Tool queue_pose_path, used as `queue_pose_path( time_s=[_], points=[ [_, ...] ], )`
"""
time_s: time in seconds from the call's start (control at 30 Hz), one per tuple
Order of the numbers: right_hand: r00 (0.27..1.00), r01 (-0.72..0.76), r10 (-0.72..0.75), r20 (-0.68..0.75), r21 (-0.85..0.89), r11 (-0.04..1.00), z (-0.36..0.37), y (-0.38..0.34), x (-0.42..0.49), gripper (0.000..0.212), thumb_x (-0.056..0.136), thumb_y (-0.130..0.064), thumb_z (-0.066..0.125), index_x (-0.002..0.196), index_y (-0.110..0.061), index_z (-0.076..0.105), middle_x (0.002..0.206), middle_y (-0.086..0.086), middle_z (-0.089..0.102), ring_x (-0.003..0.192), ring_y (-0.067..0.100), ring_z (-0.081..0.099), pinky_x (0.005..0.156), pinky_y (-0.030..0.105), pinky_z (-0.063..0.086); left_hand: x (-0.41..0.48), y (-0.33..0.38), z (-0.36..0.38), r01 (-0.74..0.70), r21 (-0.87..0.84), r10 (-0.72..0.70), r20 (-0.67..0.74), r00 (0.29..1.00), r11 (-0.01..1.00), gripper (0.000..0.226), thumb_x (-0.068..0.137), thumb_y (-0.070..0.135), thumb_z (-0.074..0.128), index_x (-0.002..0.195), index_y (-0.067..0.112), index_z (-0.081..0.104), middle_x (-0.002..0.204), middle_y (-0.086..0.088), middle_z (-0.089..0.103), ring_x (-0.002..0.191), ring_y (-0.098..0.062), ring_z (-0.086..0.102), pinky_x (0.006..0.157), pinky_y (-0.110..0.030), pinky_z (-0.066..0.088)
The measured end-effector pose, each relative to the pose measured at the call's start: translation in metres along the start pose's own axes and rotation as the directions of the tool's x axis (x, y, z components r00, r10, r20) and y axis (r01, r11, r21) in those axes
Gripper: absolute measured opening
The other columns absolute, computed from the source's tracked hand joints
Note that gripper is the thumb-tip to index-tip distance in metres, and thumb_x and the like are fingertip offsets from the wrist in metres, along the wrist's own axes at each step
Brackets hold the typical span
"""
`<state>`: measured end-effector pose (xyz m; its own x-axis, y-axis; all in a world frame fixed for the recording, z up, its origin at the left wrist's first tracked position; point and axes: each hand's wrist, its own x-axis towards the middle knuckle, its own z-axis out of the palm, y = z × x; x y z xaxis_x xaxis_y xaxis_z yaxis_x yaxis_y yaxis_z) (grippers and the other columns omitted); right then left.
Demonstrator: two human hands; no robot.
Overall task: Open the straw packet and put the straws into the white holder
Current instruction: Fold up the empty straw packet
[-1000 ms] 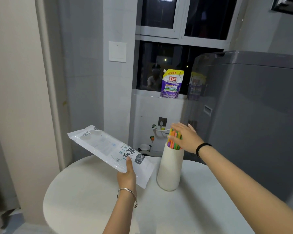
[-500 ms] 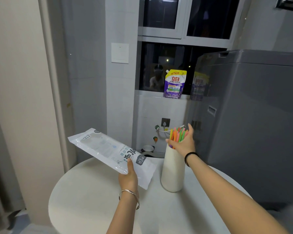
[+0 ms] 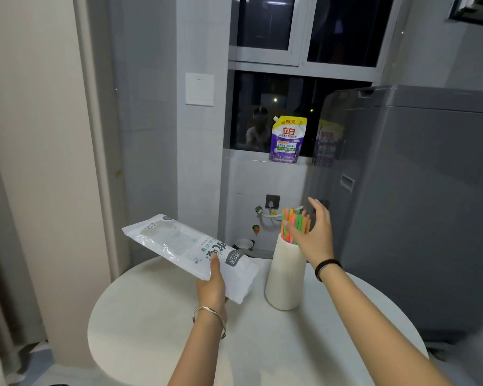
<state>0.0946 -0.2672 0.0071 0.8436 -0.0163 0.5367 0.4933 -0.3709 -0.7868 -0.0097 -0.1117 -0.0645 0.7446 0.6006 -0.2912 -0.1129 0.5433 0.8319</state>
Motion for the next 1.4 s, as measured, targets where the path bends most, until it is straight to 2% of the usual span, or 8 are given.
queue_pose_path(
  time_s=[0.17,0.33,0.43,0.63,0.87,1.07,1.23,1.4],
  points=[
    [0.999,0.037,-0.030,-0.036,0.241,0.970,-0.004,-0.015,-0.058,0.033,0.080,-0.015,0.072,0.109,-0.021,0.058,0.118,-0.007,0.053,0.115,0.007,0.049,0.099,0.016,0.036,-0.023,0.011,-0.007,0.001,0.040,-0.009,0.191,0.982,0.999,0.046,0.096,0.045,0.047,0.129,0.015,0.057,0.119,-0.005,0.069,0.103,-0.023,0.067,0.076,-0.031,0.056],
    [0.879,-0.357,0.215,0.426,0.290,0.888,0.003,-0.019,-0.107,0.023,0.084,-0.027,0.066,0.106,-0.018,0.063,0.108,0.001,0.066,0.089,0.004,0.064,0.074,0.019,0.052,-0.043,0.015,-0.017,-0.067,0.140,0.021,0.307,0.951,0.988,0.043,0.099,0.040,0.045,0.130,0.012,0.056,0.122,-0.011,0.068,0.109,-0.027,0.066,0.088,-0.038,0.055],
    [0.851,-0.419,0.214,0.480,0.374,0.827,0.000,-0.021,-0.122,0.014,0.081,-0.017,0.070,0.095,-0.020,0.069,0.097,0.005,0.072,0.076,0.004,0.069,0.061,0.017,0.054,-0.048,0.022,-0.026,-0.137,0.181,0.074,0.315,0.946,0.974,0.041,0.097,0.041,0.048,0.128,0.015,0.058,0.120,-0.008,0.070,0.106,-0.026,0.068,0.094,-0.042,0.053],
    [0.854,-0.419,0.205,0.477,0.399,0.816,0.001,-0.027,-0.132,0.047,0.074,-0.008,0.076,0.116,-0.018,0.056,0.097,0.012,0.072,0.077,0.015,0.071,0.064,0.025,0.057,-0.042,0.036,-0.051,-0.276,0.211,0.230,0.216,0.949,0.938,0.034,0.096,0.028,0.055,0.126,0.012,0.054,0.120,-0.011,0.069,0.105,-0.029,0.068,0.091,-0.048,0.055],
    [0.627,-0.434,-0.020,0.779,0.370,0.821,0.006,-0.033,-0.133,0.087,0.068,-0.014,0.080,0.137,-0.044,0.035,0.133,-0.001,0.055,0.116,0.013,0.060,0.093,0.031,0.051,-0.037,0.047,-0.079,-0.442,0.312,0.325,0.361,0.874,0.841,0.045,0.093,0.012,0.059,0.136,0.018,0.046,0.130,-0.009,0.062,0.112,-0.023,0.065,0.096,-0.041,0.053],
    [0.753,-0.410,0.002,0.658,0.467,0.783,0.011,-0.038,-0.131,0.059,0.078,-0.004,0.070,0.127,-0.032,0.053,0.138,0.000,0.053,0.120,0.015,0.057,0.100,0.037,0.049,-0.041,0.053,-0.089,-0.332,0.379,0.098,0.519,0.849,0.864,0.073,0.088,0.024,0.067,0.137,0.052,0.021,0.107,0.001,0.076,0.090,-0.017,0.075,0.064,-0.027,0.057],
    [0.719,-0.329,0.002,0.695,0.337,0.882,0.007,-0.035,-0.125,0.075,0.077,-0.006,0.073,0.134,-0.038,0.037,0.125,-0.003,0.061,0.109,0.010,0.064,0.088,0.024,0.054,-0.034,0.061,-0.096,-0.427,0.320,0.201,0.550,0.810,0.846,0.064,0.082,0.012,0.074,0.135,0.036,0.048,0.102,-0.003,0.078,0.091,-0.018,0.075,0.070,-0.026,0.059],
    [0.812,-0.067,0.081,0.578,-0.046,0.997,0.009,-0.029,-0.126,0.062,0.077,-0.017,0.075,0.133,-0.022,0.049,0.119,0.000,0.066,0.100,0.009,0.063,0.089,0.024,0.051,-0.032,0.059,-0.097,-0.629,0.595,0.322,0.546,0.773,0.500,0.047,0.073,0.015,0.081,0.115,0.028,0.065,0.096,0.000,0.072,0.084,-0.012,0.063,0.082,-0.016,0.052]
  ],
)
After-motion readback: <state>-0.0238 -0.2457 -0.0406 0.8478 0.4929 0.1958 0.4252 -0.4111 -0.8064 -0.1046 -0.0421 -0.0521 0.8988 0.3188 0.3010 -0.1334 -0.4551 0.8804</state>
